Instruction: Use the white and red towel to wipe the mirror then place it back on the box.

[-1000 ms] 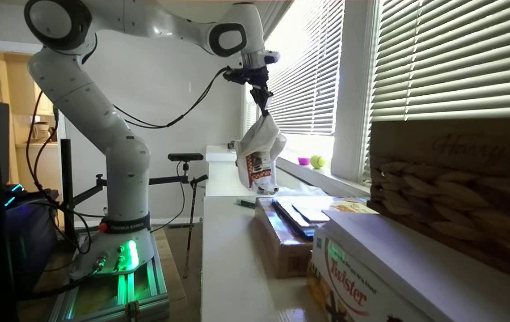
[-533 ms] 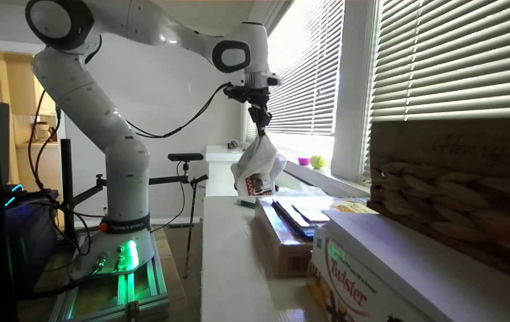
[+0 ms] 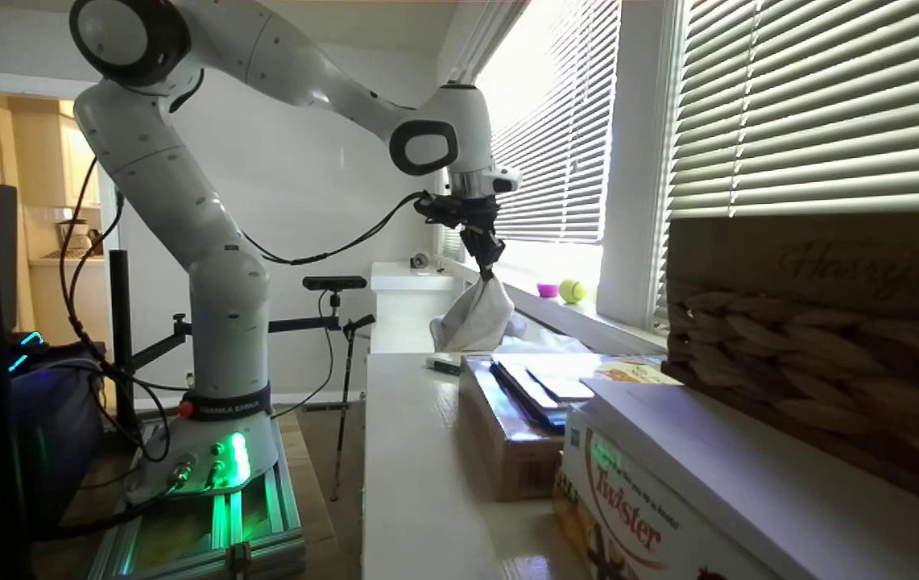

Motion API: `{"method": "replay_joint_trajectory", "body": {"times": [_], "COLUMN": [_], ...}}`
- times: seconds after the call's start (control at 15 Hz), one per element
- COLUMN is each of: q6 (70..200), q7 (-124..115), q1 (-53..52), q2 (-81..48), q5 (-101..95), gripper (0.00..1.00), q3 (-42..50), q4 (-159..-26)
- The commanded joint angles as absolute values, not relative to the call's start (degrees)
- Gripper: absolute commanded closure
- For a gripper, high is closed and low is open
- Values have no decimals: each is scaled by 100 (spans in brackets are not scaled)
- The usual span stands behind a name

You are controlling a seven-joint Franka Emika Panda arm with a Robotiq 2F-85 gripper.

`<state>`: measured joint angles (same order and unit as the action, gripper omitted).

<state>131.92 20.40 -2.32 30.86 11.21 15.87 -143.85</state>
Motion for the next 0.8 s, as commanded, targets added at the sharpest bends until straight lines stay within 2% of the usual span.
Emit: {"method": "replay_joint_trajectory", "body": {"times": [0.0,0.73], "q6": [13918,16306], "q7": [2414,3212], "q1": [-237,-666], "q2": [2816,1917], "q5": [1317,1361], "gripper": [99,99], "q3": [1659,1982], "q4": [-14573,-15058]}}
